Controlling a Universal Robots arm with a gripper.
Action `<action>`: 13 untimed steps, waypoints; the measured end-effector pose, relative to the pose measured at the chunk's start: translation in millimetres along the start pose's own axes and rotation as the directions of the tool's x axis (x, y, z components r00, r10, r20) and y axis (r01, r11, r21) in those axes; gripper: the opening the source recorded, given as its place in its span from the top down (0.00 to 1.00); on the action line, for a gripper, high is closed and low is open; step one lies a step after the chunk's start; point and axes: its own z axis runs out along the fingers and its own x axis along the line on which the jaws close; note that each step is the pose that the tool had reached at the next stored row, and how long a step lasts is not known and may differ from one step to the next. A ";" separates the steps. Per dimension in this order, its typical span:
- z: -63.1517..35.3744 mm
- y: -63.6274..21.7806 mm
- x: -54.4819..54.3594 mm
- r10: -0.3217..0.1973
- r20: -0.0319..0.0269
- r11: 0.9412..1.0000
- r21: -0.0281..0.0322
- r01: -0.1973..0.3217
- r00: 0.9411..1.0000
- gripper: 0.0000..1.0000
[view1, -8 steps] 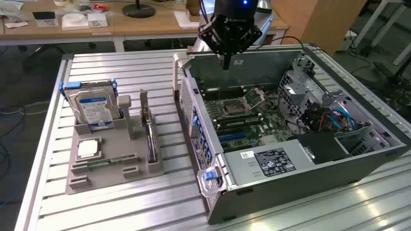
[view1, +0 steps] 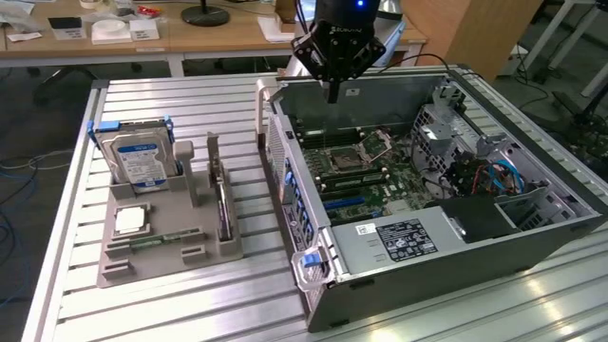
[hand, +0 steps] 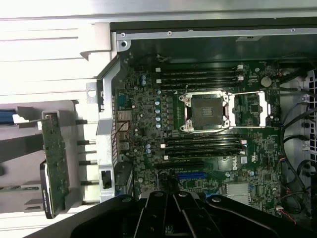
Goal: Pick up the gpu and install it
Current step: 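Reach for the gpu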
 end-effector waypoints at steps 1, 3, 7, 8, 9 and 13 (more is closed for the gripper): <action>0.0 0.0 0.6 0.000 0.000 1.000 0.000 0.000 1.000 0.89; -0.1 -0.2 2.3 0.000 0.000 1.000 0.000 0.000 1.000 0.89; -0.2 -0.4 5.6 0.000 0.000 1.000 0.000 0.000 1.000 0.89; -0.2 -0.4 6.2 0.000 0.000 1.000 0.000 0.000 1.000 0.89; -0.2 -0.5 6.9 0.000 0.000 1.000 0.000 0.000 1.000 0.89; -0.3 -0.8 10.3 0.000 0.000 1.000 0.000 0.000 1.000 0.89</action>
